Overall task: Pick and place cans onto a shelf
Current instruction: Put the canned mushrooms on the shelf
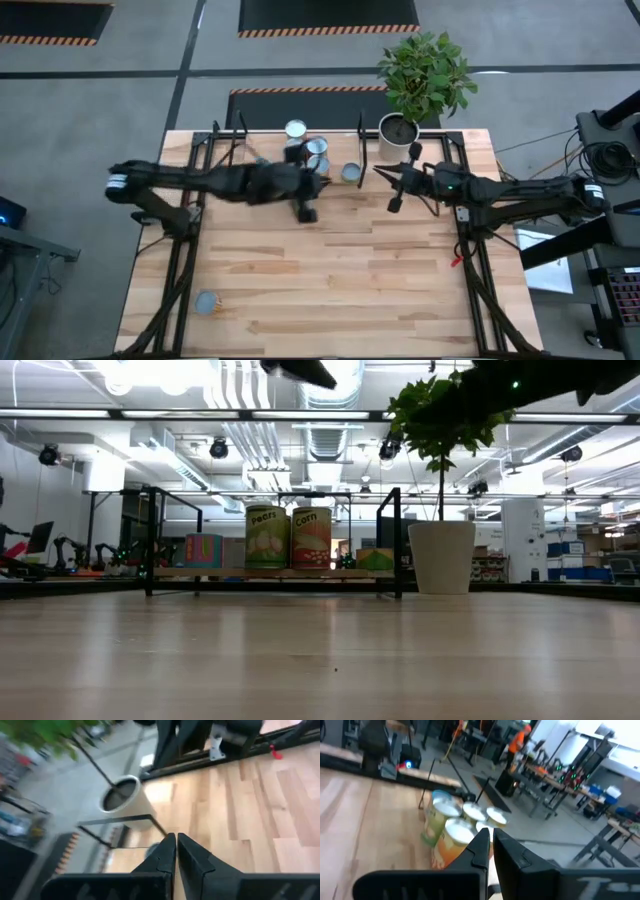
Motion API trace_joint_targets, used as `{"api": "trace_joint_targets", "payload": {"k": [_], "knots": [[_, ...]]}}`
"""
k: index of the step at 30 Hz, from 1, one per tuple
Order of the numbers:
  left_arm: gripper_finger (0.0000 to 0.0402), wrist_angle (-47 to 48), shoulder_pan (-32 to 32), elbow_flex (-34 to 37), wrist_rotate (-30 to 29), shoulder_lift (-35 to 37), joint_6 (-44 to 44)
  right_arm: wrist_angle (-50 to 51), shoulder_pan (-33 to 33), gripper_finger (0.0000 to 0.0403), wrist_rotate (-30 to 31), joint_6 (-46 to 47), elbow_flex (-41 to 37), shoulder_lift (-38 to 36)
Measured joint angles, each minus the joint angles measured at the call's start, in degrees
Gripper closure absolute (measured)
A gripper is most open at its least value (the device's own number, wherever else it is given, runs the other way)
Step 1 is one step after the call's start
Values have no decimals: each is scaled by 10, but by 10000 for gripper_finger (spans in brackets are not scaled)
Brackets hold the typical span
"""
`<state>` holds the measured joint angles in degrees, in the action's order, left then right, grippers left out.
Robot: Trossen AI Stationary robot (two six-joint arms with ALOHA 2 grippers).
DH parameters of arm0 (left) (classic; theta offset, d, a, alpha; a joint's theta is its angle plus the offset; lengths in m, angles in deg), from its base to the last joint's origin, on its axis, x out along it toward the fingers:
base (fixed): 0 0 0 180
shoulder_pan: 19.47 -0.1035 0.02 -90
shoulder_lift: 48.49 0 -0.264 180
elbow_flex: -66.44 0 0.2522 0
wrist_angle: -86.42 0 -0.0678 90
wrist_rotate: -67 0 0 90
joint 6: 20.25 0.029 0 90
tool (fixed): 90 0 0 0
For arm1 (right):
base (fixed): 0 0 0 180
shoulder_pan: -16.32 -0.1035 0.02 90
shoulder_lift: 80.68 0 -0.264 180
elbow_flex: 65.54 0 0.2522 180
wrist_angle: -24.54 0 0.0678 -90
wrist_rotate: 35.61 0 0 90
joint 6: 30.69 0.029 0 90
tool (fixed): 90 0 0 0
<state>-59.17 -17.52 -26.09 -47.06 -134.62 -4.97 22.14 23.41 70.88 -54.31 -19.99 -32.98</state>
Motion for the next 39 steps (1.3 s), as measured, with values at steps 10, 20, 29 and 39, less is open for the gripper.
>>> {"api": "trace_joint_targets", "payload": {"k": [10,20,29,39], "knots": [[402,-111,-61,-11,65,-145,-96,25,-2,390,0,-4,0,-55],[402,-155,-57,-15,-40,-264,-135,28,-2,390,-1,-5,0,-55],[402,-160,-45,-22,-85,-293,-163,32,-2,390,0,-14,0,-56],[402,-200,23,-22,-289,-346,-153,35,-2,390,0,-16,0,-55]]}}
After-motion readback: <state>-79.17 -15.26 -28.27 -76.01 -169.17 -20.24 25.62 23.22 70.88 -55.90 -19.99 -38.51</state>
